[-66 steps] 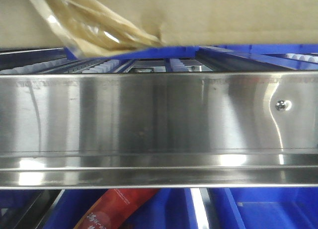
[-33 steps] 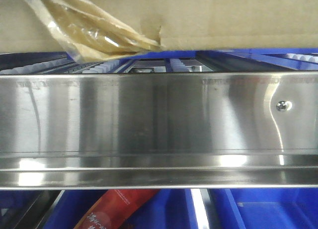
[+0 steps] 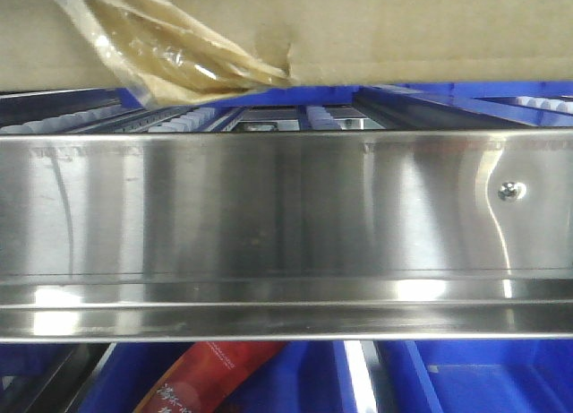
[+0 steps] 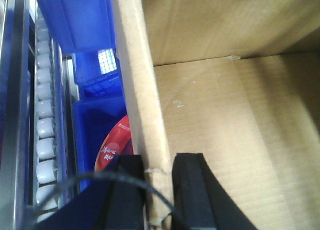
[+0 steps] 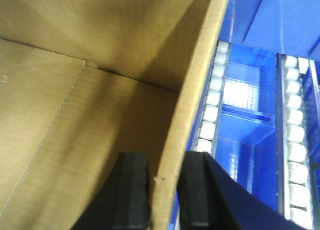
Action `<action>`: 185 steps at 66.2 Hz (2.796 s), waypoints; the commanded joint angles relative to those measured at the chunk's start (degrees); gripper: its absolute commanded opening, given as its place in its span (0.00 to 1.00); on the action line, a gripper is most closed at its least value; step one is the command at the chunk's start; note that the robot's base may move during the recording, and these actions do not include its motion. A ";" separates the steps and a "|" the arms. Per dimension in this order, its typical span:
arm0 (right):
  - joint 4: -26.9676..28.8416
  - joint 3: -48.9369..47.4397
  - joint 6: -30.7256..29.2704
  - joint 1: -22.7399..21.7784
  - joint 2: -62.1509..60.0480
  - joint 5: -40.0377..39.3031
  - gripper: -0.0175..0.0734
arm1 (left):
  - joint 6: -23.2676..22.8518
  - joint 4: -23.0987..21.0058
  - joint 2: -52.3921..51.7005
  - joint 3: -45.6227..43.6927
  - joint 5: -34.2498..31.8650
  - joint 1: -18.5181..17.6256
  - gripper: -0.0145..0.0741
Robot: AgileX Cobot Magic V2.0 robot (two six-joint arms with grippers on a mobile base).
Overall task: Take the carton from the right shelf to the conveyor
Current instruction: 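Lift the carton off the shelf with both grippers, then hold the carton with both grippers while the base turns away from shelf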
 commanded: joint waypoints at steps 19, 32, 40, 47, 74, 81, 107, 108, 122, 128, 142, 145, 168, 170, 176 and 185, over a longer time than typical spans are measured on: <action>0.62 -0.15 -0.78 0.08 -0.55 -3.11 0.13 | 0.09 -1.77 -0.92 -0.23 -3.05 -0.63 0.14; 0.62 -0.15 -0.78 0.08 -0.55 -3.11 0.13 | 0.09 -1.77 -0.92 -0.23 -3.05 -0.63 0.14; 0.62 -0.15 -0.78 0.08 -0.55 -3.11 0.13 | 0.09 -1.77 -0.92 -0.23 -3.05 -0.63 0.14; 0.62 -0.15 -0.78 0.08 -0.55 -3.21 0.13 | 0.09 -1.77 -0.92 -0.23 -3.05 -0.63 0.14; 0.85 -0.15 -0.78 0.08 -0.55 -3.33 0.13 | 0.09 -1.77 -1.04 -0.23 -2.92 -0.63 0.14; 0.84 -0.15 -0.78 0.08 -0.55 -3.46 0.13 | 0.09 -2.37 -1.03 -0.23 -2.91 -0.63 0.14; 0.84 -0.15 -0.78 0.08 -0.55 -3.68 0.13 | 0.09 -0.42 -1.03 -0.23 -2.91 -0.63 0.14; 0.84 -0.15 -0.78 0.08 -0.55 -3.68 0.13 | 0.09 -0.42 -1.03 -0.23 -2.91 -0.63 0.14; 0.84 -0.15 -0.78 0.08 -0.55 -3.68 0.13 | 0.09 -0.42 -1.03 -0.23 -2.91 -0.63 0.14; 0.84 -0.15 -0.78 0.08 -0.55 -3.68 0.13 | 0.09 -0.42 -1.03 -0.23 -2.91 -0.63 0.14; 0.84 -0.15 -0.78 0.08 -0.55 -3.68 0.13 | 0.09 -0.42 -1.03 -0.23 -2.91 -0.63 0.14; 0.84 -0.15 -0.78 0.08 -0.55 -3.68 0.13 | 0.09 -0.42 -1.03 -0.23 -2.91 -0.63 0.14; 0.84 -0.15 -0.78 0.08 -0.55 -3.68 0.13 | 0.09 -0.42 -1.03 -0.23 -2.91 -0.63 0.14; 0.84 -0.15 -0.78 0.08 -0.55 -3.68 0.13 | 0.09 -0.42 -1.03 -0.23 -2.91 -0.63 0.14; 0.84 -0.15 -0.78 0.08 -0.55 -3.68 0.13 | 0.09 -0.42 -1.03 -0.23 -2.91 -0.63 0.14; 0.84 -0.15 -0.78 0.08 -0.55 -3.68 0.13 | 0.09 -0.42 -1.03 -0.23 -2.91 -0.63 0.14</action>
